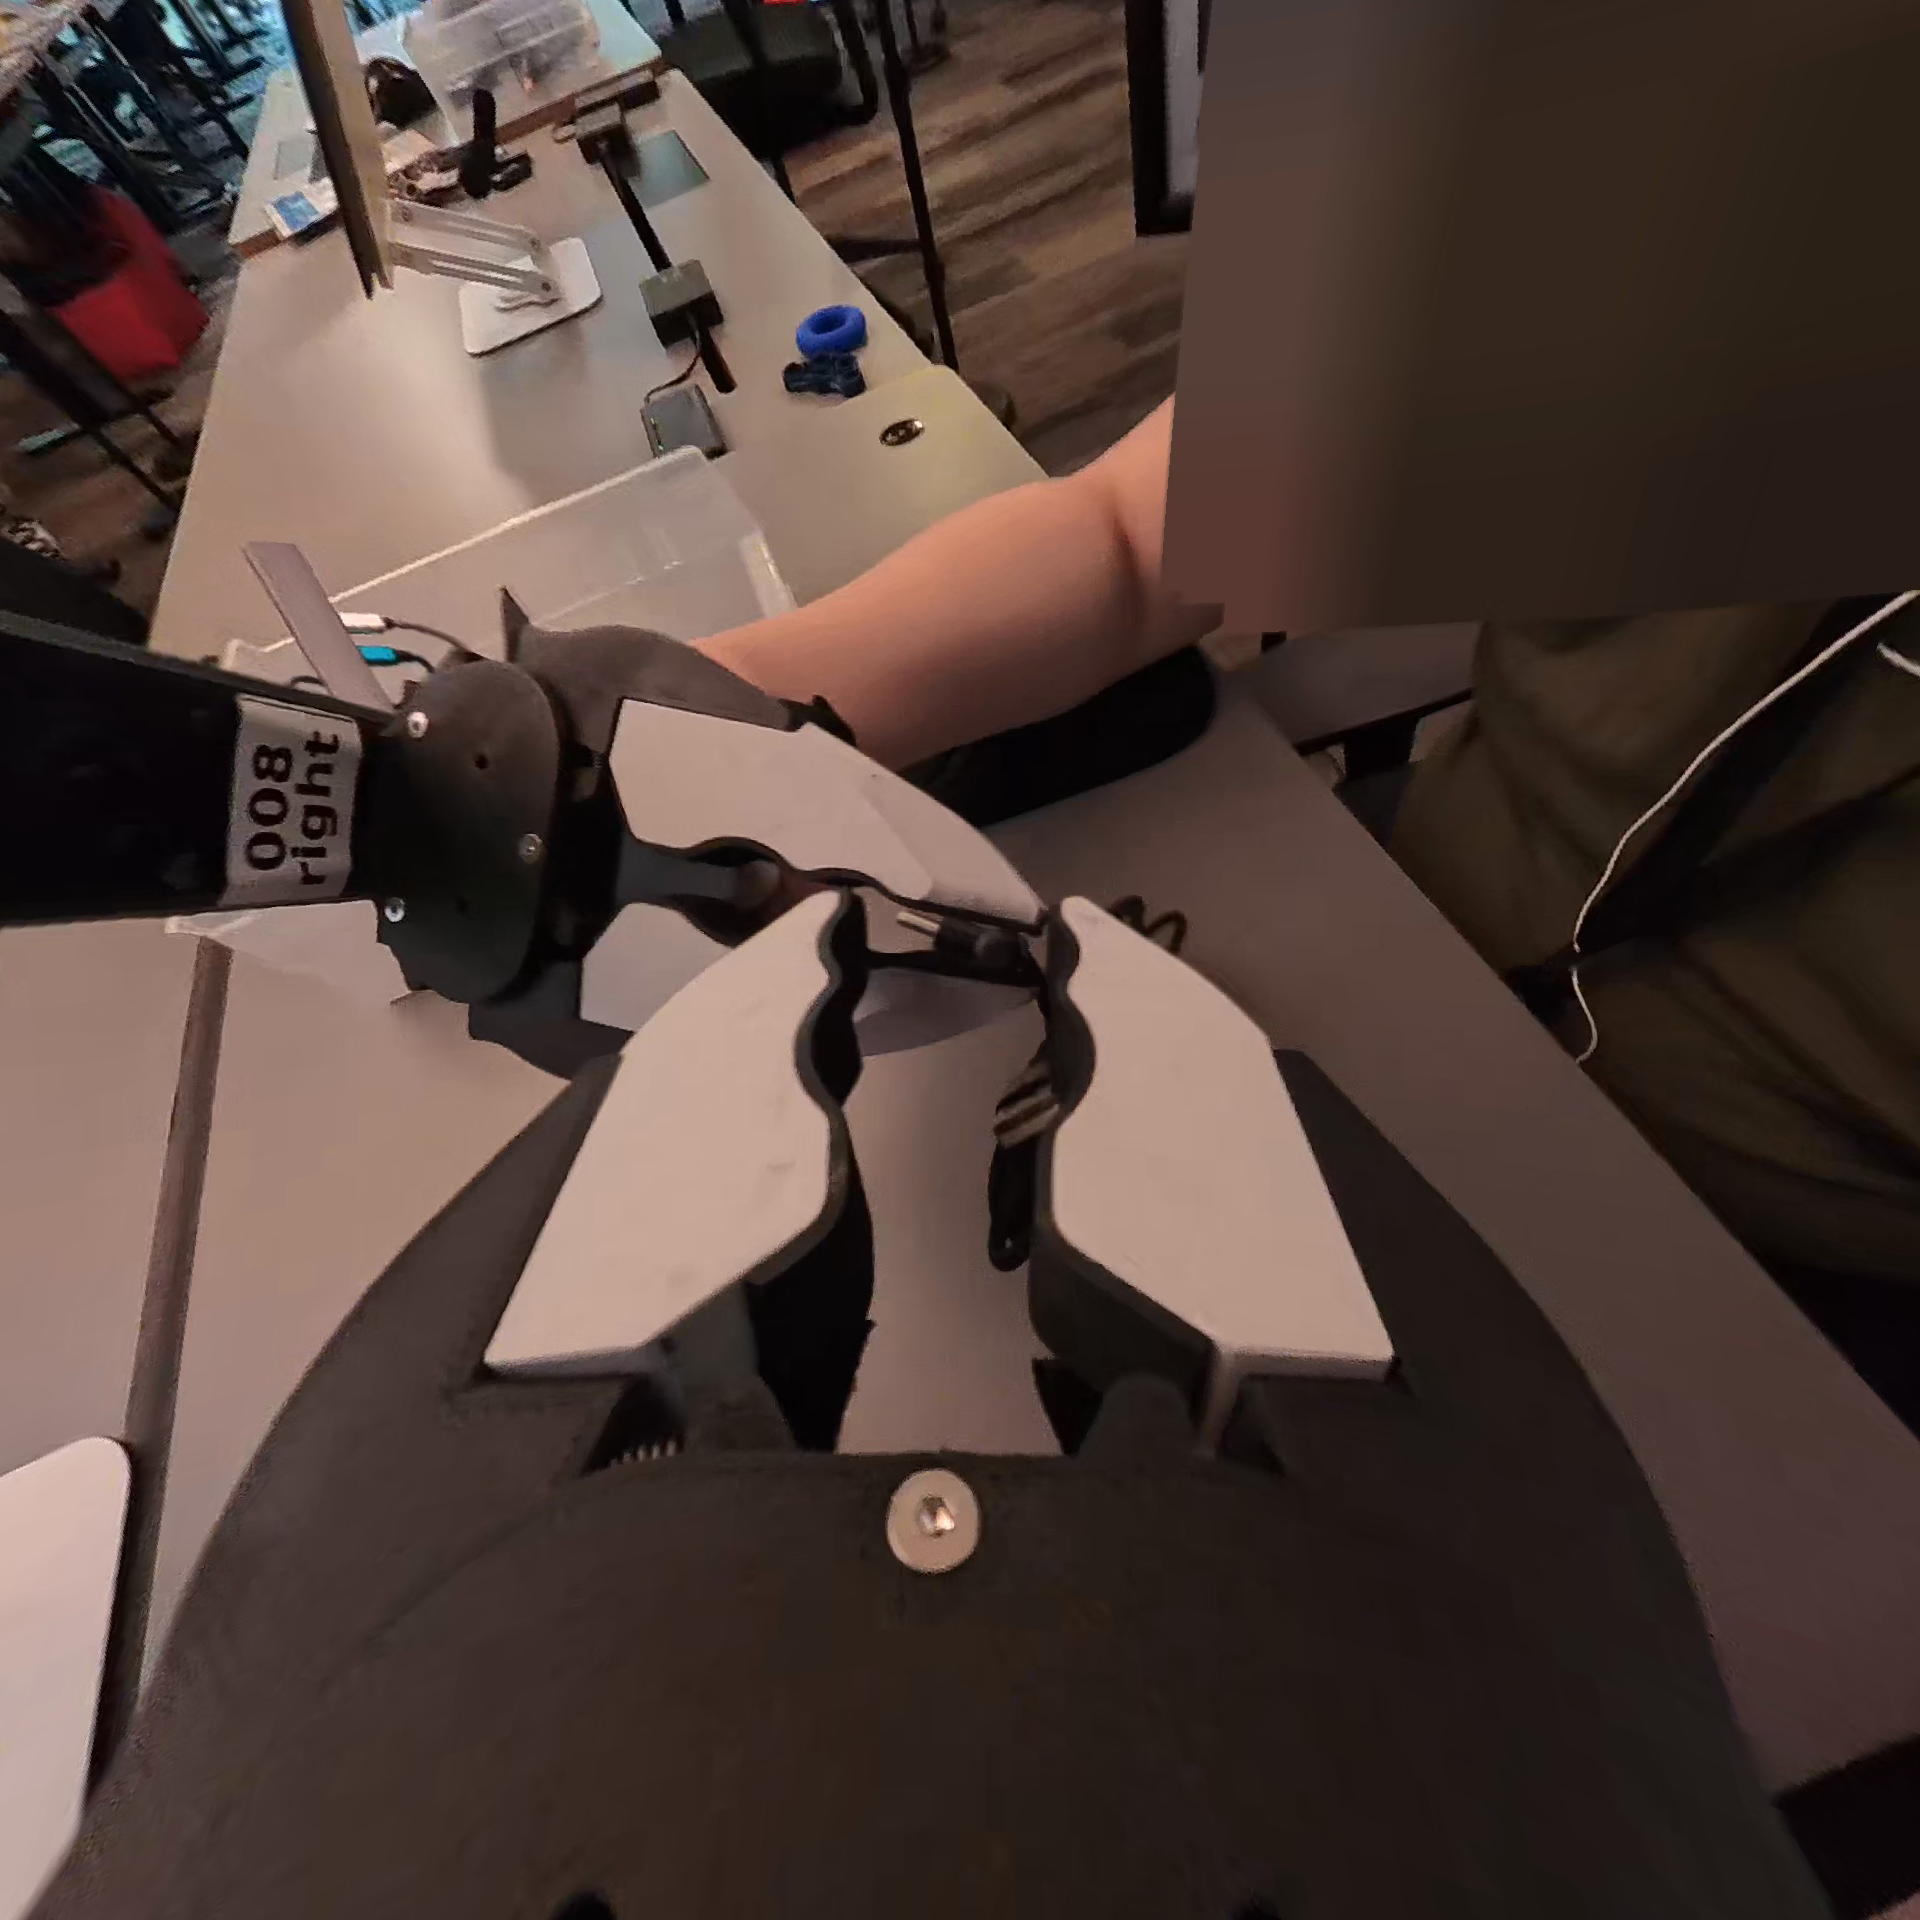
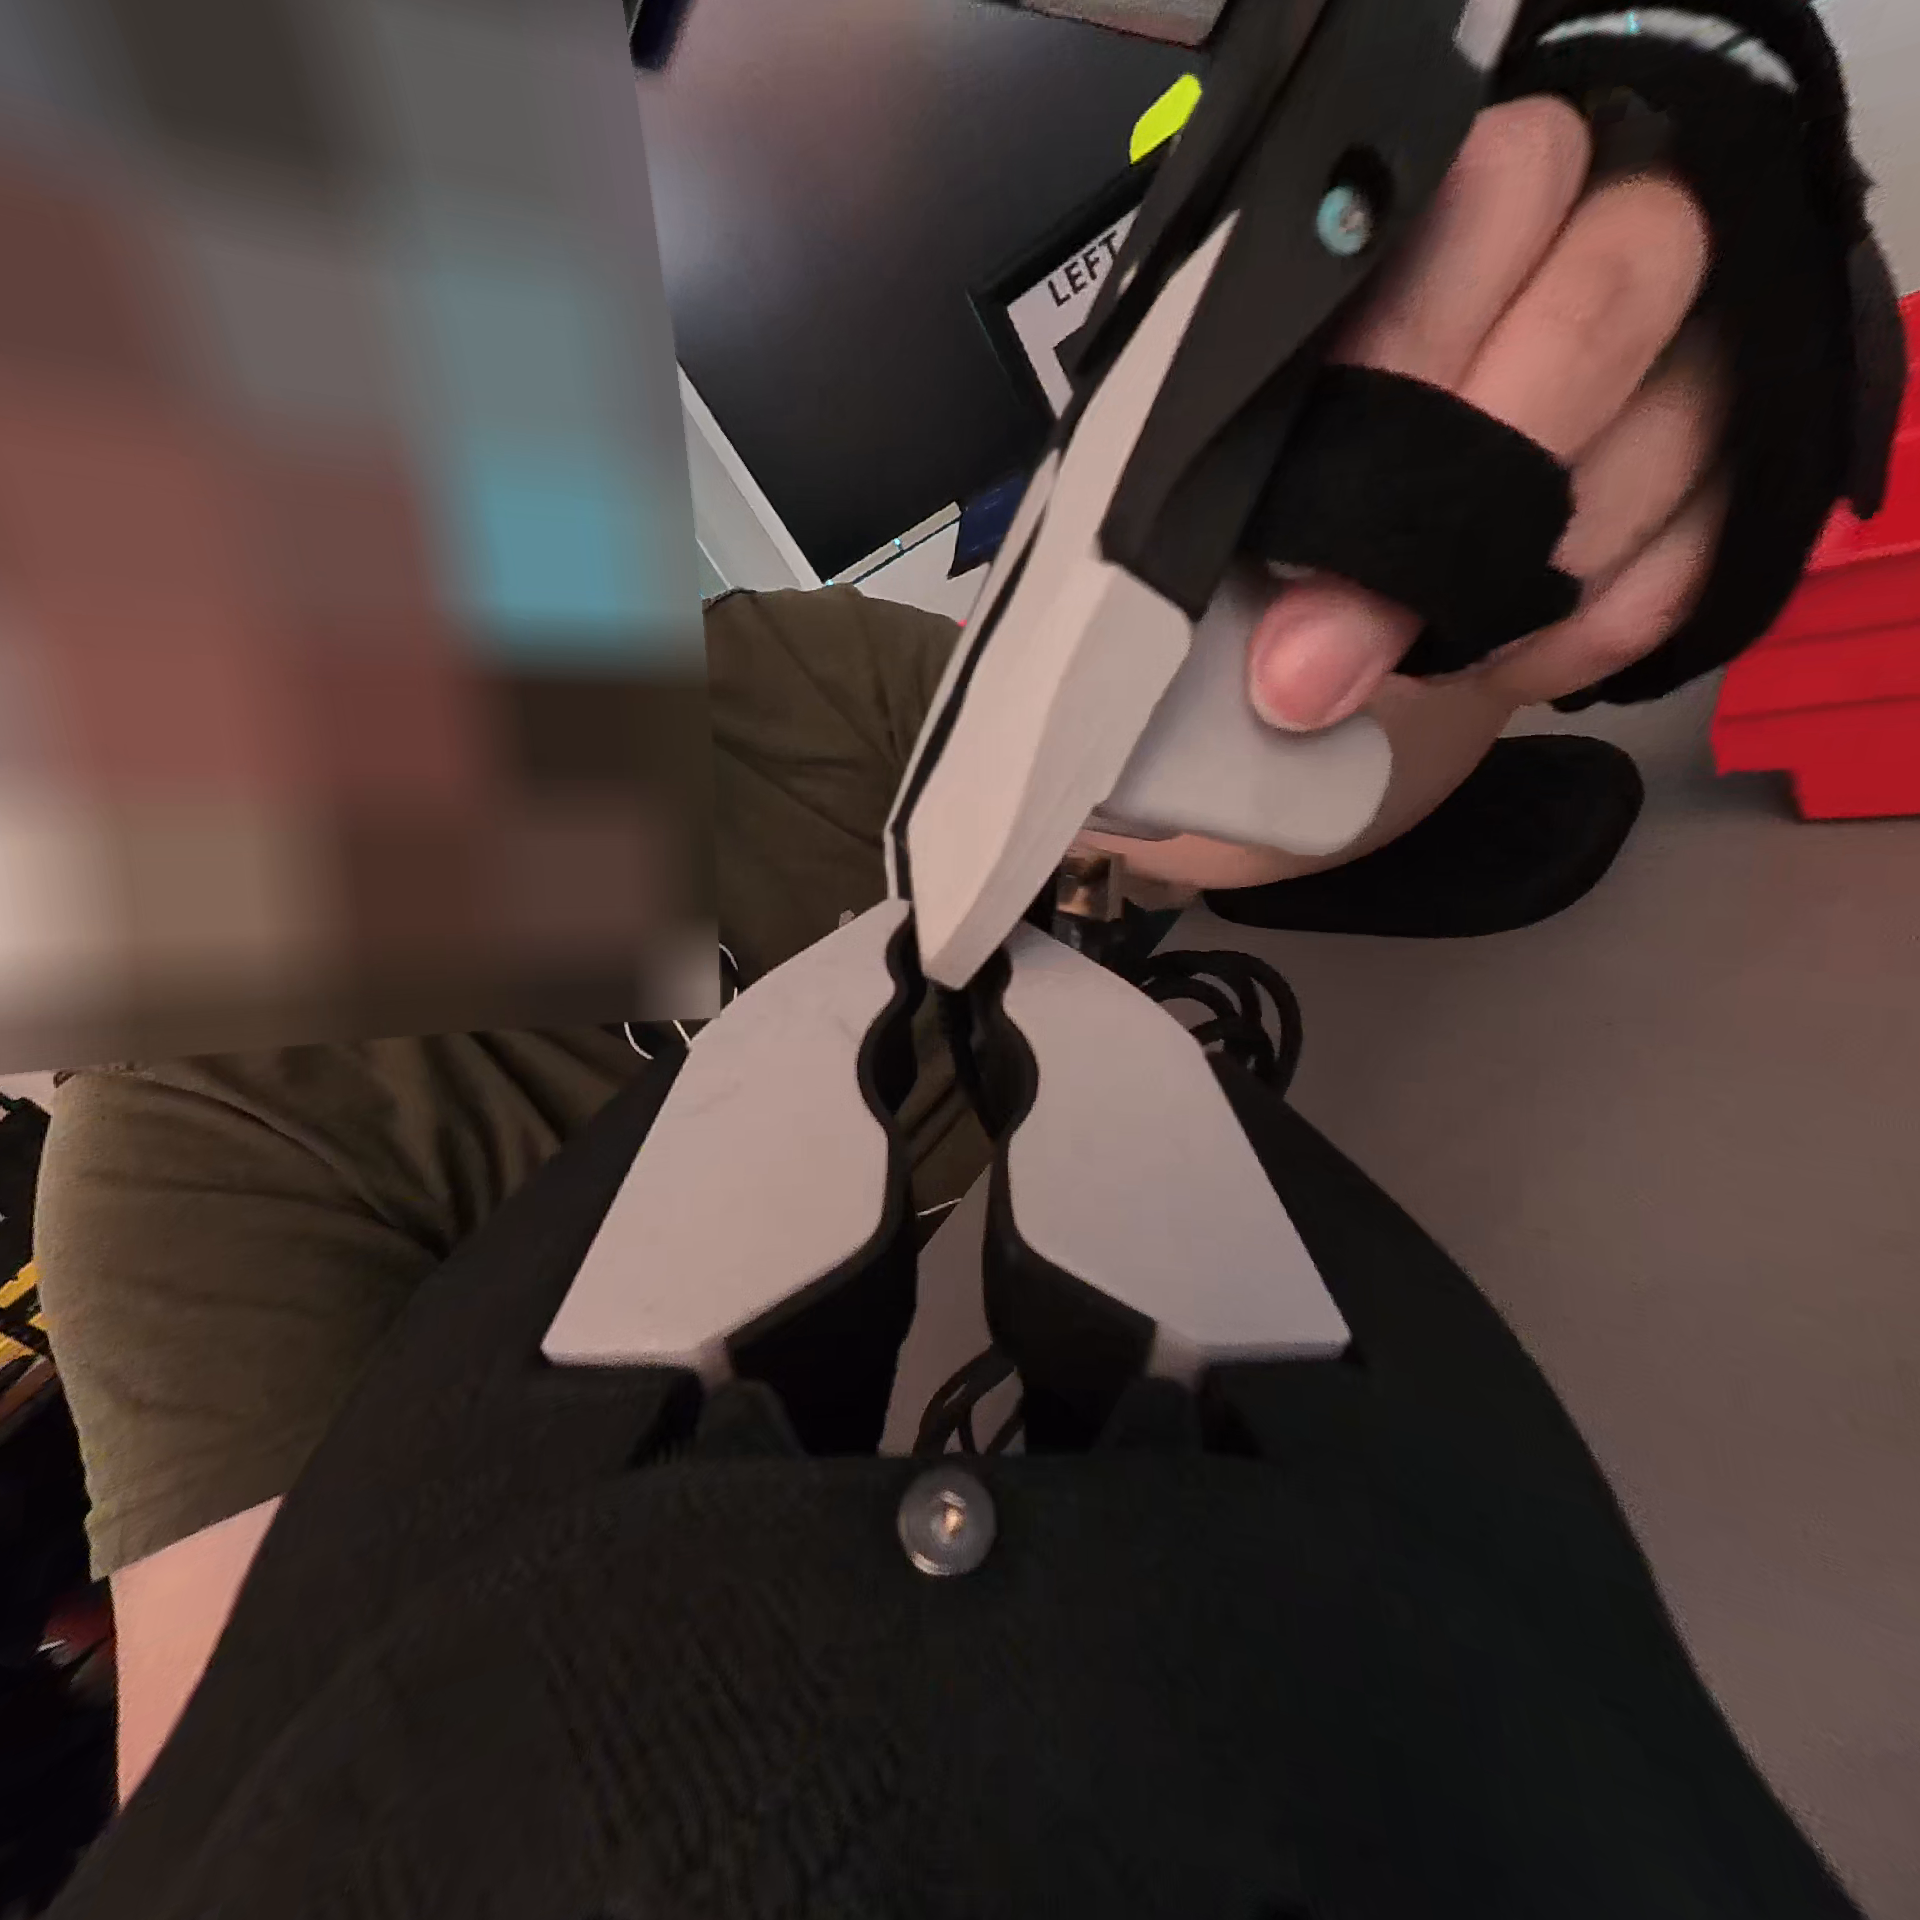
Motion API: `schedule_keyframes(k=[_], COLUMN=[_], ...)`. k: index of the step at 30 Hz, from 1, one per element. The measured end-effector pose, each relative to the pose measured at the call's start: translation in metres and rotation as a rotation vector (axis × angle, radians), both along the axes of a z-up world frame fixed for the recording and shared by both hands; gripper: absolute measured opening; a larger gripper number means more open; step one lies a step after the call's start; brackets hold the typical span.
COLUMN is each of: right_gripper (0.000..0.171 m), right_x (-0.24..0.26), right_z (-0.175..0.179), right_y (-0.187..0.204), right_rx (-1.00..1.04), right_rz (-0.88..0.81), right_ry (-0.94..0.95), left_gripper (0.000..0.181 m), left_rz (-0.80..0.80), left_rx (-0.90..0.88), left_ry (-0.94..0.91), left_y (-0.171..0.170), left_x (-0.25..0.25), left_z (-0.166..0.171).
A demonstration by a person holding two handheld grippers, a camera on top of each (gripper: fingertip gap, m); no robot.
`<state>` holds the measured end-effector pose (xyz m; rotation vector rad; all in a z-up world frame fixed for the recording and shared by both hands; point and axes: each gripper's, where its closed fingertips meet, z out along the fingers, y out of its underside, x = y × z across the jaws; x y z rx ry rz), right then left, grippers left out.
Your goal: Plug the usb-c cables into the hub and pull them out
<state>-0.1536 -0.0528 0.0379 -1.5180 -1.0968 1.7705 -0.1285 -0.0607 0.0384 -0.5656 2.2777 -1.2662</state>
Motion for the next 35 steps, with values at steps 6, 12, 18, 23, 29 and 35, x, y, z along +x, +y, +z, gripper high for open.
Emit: schedule_keyframes(k=[6,12,18,23,29,35], right_gripper=[0.008,0.019,0.036,0.032,0.007,0.007], right_x=[0.002,0.010,0.024,0.033,0.037,0.026], right_z=[-0.002,0.001,0.006,0.011,0.017,0.035], right_y=[0.002,0.023,0.065,0.094,0.107,0.074], right_rx=[-0.043,0.030,0.481,0.840,0.776,0.561], right_rz=[0.002,-0.158,-0.581,-0.941,-1.143,-0.800], right_ry=[0.004,0.029,-0.069,-0.258,-0.233,-0.052], left_gripper=[0.023,0.020,0.019,0.019,0.018,0.041], left_rz=[0.009,0.121,0.325,0.483,0.560,0.383], left_rx=[0.027,0.066,0.005,-0.106,-0.301,-0.363], left_ry=[0.027,0.068,0.067,0.081,0.092,-0.006], left_y=[0.002,0.019,0.059,0.081,0.091,0.076], left_x=[-0.002,0.002,0.014,0.025,0.035,0.018], left_z=[-0.003,-0.002,0.010,0.021,0.035,0.056])
